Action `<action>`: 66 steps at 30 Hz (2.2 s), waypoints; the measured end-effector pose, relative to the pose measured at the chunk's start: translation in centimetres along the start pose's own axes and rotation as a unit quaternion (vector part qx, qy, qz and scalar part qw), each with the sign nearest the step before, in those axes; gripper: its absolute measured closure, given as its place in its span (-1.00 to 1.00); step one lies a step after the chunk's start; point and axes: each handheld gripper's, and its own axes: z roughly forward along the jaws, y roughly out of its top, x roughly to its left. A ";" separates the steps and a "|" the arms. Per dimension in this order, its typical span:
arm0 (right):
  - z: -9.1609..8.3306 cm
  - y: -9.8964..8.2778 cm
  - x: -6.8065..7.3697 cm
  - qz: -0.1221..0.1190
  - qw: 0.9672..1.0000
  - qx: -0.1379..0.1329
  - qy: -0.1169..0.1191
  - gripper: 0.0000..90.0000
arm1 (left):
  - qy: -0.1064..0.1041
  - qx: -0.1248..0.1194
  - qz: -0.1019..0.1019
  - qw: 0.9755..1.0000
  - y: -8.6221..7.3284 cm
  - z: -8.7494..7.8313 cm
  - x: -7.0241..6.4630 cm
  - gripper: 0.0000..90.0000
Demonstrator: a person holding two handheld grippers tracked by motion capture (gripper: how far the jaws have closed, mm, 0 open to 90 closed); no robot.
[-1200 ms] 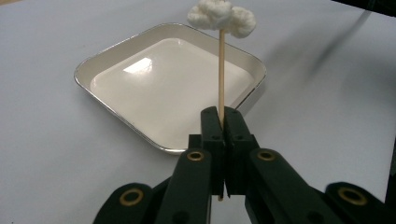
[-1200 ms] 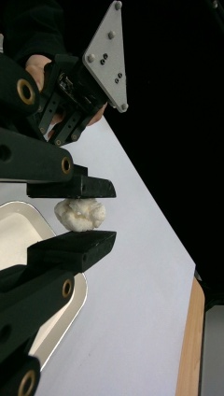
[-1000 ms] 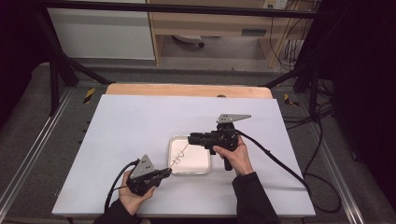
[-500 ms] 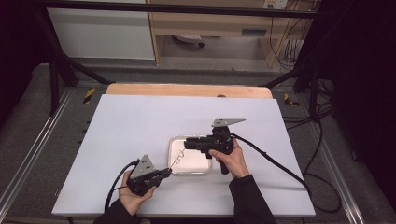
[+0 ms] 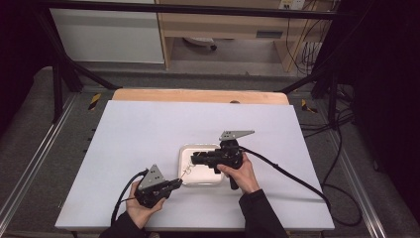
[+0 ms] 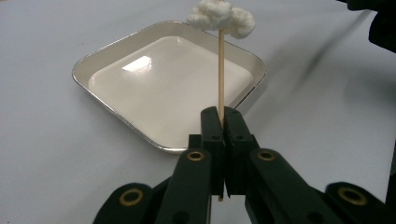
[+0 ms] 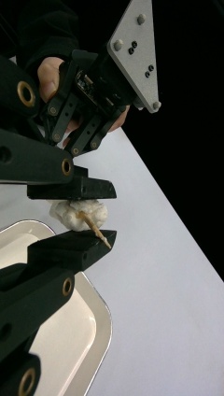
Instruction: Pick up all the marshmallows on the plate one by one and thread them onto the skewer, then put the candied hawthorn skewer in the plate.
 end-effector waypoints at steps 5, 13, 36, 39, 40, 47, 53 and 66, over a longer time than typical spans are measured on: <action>-0.5 0.2 0.2 -0.011 1.000 -0.007 -0.018 0.27 | 0.002 -0.002 -0.003 1.000 0.0 -0.1 0.1 0.97; -1.7 0.4 0.7 -0.044 0.996 0.000 -0.074 -0.33 | 0.005 -0.006 -0.003 1.000 0.0 -0.1 0.4 0.97; -5.7 -4.9 -2.3 -0.051 0.977 0.048 -0.202 -0.98 | 0.004 0.002 -0.012 1.000 0.0 -0.2 0.6 0.97; -6.3 -5.7 -2.8 -0.054 0.973 0.055 -0.217 -0.98 | 0.004 0.003 -0.013 1.000 0.0 -0.2 0.6 0.97; -6.6 -6.0 -2.9 -0.051 0.973 0.058 -0.219 -0.98 | 0.004 0.002 -0.013 1.000 0.0 -0.2 0.6 0.97; -8.4 -7.8 -3.6 -0.067 0.968 0.070 -0.232 -0.98 | 0.003 0.005 -0.017 1.000 0.1 -0.2 0.7 0.97; -10.1 -9.3 -4.3 -0.061 0.965 0.075 -0.242 -0.98 | 0.002 0.007 -0.019 1.000 0.3 -0.1 0.9 0.97; -12.3 -10.7 -4.5 -0.053 0.962 0.070 -0.259 -0.98 | 0.002 0.029 -0.030 0.999 1.4 0.7 1.1 0.97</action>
